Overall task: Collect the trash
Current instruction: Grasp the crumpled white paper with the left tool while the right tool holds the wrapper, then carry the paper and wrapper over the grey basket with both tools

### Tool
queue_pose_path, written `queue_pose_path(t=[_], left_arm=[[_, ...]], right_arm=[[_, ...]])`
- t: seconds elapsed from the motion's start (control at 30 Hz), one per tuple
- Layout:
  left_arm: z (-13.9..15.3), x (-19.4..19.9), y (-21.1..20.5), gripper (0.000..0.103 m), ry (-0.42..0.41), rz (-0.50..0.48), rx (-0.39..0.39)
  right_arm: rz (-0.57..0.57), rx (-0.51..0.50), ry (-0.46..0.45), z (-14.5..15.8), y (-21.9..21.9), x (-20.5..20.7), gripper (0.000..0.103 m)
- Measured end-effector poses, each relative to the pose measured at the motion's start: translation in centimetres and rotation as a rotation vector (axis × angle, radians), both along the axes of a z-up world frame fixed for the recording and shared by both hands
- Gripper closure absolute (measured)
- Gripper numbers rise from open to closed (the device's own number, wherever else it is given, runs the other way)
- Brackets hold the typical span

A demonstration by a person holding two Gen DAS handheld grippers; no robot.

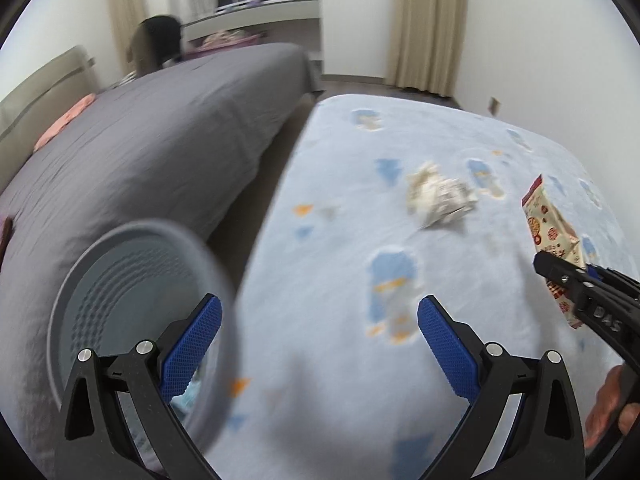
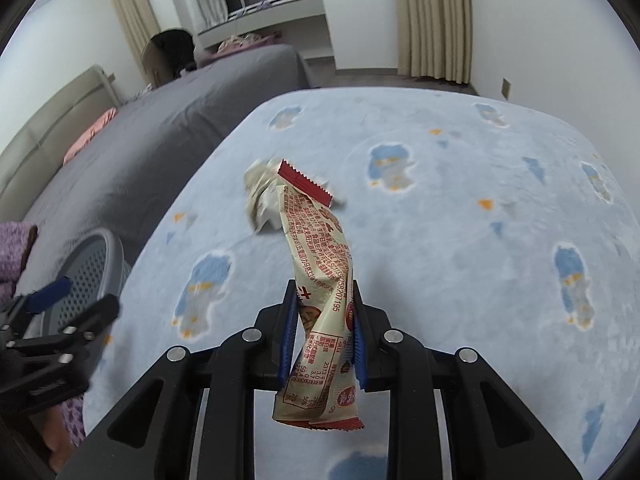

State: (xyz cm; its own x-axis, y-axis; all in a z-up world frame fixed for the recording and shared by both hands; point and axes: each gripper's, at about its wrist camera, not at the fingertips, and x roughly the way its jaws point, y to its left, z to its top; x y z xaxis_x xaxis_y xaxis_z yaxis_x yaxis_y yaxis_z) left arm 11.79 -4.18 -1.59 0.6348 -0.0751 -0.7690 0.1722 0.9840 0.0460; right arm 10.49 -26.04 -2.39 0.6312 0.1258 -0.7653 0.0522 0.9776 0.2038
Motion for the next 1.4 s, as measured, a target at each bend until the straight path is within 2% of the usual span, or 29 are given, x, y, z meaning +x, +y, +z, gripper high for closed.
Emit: queue_pose_path(t=[0.23, 0.5, 0.73, 1.0, 1.1, 1.17, 1.27, 1.4], left_arm=[[-0.1, 3.6, -5.7, 0.006, -0.025, -0.076, 0.022], [-1.5, 7.4, -10.1, 0.006, -0.009, -0.128, 0.041], [-3.8, 10.1, -11.7, 0.006, 0.039, -0.132, 0.060], [-5.8, 12.1, -11.6, 0.007, 0.069, -0.135, 0.019], [-5.9, 12.4, -11.3, 0.016, 0.079, -0.143, -0.022], [-6.0, 12.5, -11.3, 0.036, 0.096, -0.156, -0.043], [-5.9, 12.3, -11.5, 0.049, 0.100, -0.164, -0.044], [-5.3, 11.3, -11.3, 0.052, 0.094, -0.161, -0.052]], right_arm=[[-0.078, 0.082, -0.027, 1.2, -4.5, -0.7, 0.080], [-0.117, 0.147, -0.035, 1.4, -7.5, -0.3, 0.080], [-0.130, 0.181, -0.026, 0.9, -8.7, -0.1, 0.080], [-0.135, 0.191, -0.032, 1.1, -8.9, -0.3, 0.080], [-0.132, 0.188, -0.032, 1.1, -8.8, -0.4, 0.080], [-0.132, 0.186, -0.033, 1.1, -8.7, -0.4, 0.080], [-0.131, 0.186, -0.032, 1.0, -8.8, -0.2, 0.080], [-0.131, 0.179, -0.029, 0.9, -8.6, -0.1, 0.080]])
